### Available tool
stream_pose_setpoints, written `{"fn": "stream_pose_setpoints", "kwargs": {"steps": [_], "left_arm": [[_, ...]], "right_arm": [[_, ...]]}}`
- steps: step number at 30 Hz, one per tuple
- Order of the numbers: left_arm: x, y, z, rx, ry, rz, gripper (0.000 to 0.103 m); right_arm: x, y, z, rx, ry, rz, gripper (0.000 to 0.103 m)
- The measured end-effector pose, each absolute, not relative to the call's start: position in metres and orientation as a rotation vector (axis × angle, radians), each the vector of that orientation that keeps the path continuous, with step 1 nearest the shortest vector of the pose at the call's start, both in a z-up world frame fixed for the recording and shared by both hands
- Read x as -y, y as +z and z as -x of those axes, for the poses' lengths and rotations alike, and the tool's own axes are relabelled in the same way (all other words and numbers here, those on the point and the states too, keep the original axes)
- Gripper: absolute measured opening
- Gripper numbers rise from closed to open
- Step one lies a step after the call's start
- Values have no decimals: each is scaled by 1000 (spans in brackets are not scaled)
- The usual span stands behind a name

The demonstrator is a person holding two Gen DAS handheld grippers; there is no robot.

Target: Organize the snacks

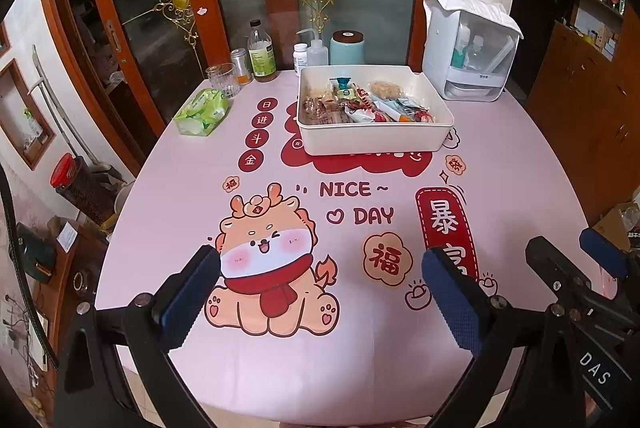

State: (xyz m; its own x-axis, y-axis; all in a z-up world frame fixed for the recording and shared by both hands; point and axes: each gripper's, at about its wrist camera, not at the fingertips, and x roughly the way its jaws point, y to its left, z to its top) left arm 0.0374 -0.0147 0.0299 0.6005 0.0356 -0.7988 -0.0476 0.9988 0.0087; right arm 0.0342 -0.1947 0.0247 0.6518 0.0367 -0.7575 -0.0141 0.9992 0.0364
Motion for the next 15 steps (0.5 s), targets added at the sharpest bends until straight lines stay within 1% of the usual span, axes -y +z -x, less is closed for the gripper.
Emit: {"fn": "stream_pose_setpoints", "kwargs": {"steps": [15], "left_arm": [[5,28,-36,-924,49,12,100]], "right_arm": [[188,24,-34,-861,25,-26,78]]}}
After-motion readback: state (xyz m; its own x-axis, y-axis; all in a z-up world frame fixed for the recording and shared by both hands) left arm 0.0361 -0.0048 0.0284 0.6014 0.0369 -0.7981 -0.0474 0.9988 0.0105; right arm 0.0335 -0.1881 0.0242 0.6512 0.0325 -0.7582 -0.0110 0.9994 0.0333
